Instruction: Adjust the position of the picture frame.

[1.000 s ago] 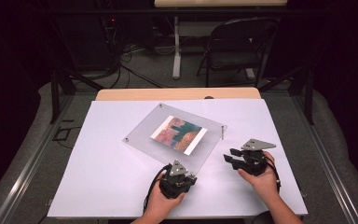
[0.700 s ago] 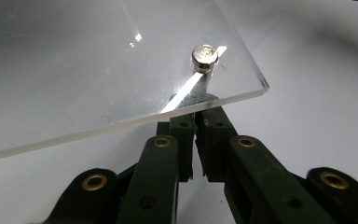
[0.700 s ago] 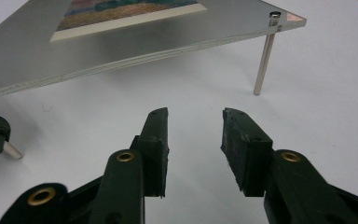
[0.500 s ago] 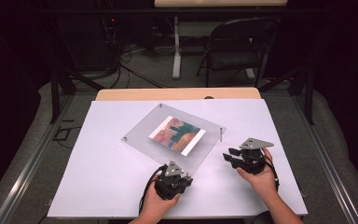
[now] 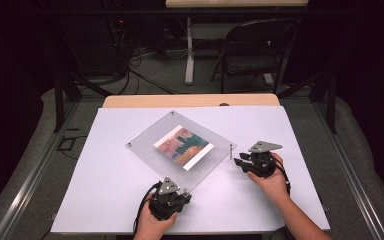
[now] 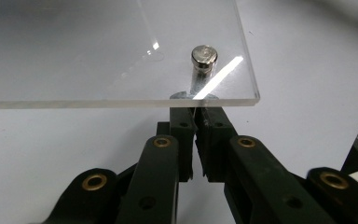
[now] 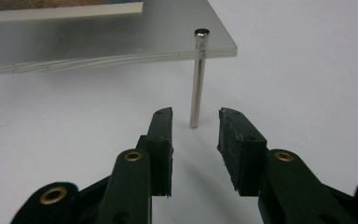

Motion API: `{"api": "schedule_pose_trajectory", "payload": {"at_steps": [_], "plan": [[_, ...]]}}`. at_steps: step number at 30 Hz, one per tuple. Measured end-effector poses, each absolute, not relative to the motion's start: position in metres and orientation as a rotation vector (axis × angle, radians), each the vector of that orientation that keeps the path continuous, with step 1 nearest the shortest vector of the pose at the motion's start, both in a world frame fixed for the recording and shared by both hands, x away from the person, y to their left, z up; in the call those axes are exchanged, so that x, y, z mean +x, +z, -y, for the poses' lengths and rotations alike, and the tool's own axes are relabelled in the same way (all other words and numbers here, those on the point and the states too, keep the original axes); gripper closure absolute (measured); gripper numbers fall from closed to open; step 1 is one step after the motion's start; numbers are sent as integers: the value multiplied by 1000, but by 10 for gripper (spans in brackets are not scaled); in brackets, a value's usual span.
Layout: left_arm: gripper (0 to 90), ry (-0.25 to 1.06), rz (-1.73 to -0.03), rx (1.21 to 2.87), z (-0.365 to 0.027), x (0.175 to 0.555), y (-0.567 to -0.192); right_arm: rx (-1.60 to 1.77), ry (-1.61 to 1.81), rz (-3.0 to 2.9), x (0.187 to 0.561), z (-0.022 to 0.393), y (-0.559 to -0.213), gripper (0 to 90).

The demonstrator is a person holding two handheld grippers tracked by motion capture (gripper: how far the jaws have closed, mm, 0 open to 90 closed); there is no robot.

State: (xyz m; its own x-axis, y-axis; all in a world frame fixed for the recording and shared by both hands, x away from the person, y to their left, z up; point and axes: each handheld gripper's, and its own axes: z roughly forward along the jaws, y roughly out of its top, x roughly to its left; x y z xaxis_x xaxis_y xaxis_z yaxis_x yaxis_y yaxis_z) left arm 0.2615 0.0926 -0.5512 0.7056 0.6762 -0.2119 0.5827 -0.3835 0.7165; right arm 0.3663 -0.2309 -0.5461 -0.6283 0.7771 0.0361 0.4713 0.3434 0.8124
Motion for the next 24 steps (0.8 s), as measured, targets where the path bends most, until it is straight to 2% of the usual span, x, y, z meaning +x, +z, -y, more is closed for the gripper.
{"api": "schedule_pose_trajectory", "payload": {"at_steps": [5, 11, 24], "plan": [[849, 165, -947, 2095, -92, 260, -555, 1096, 1200, -2273, 377, 223, -550, 665], [840, 198, -937, 2092, -90, 258, -556, 1127, 1222, -2269, 386, 217, -556, 720], [825, 189, -957, 2062, -88, 262, -558, 1109, 1197, -2281, 395, 210, -560, 789]]}}
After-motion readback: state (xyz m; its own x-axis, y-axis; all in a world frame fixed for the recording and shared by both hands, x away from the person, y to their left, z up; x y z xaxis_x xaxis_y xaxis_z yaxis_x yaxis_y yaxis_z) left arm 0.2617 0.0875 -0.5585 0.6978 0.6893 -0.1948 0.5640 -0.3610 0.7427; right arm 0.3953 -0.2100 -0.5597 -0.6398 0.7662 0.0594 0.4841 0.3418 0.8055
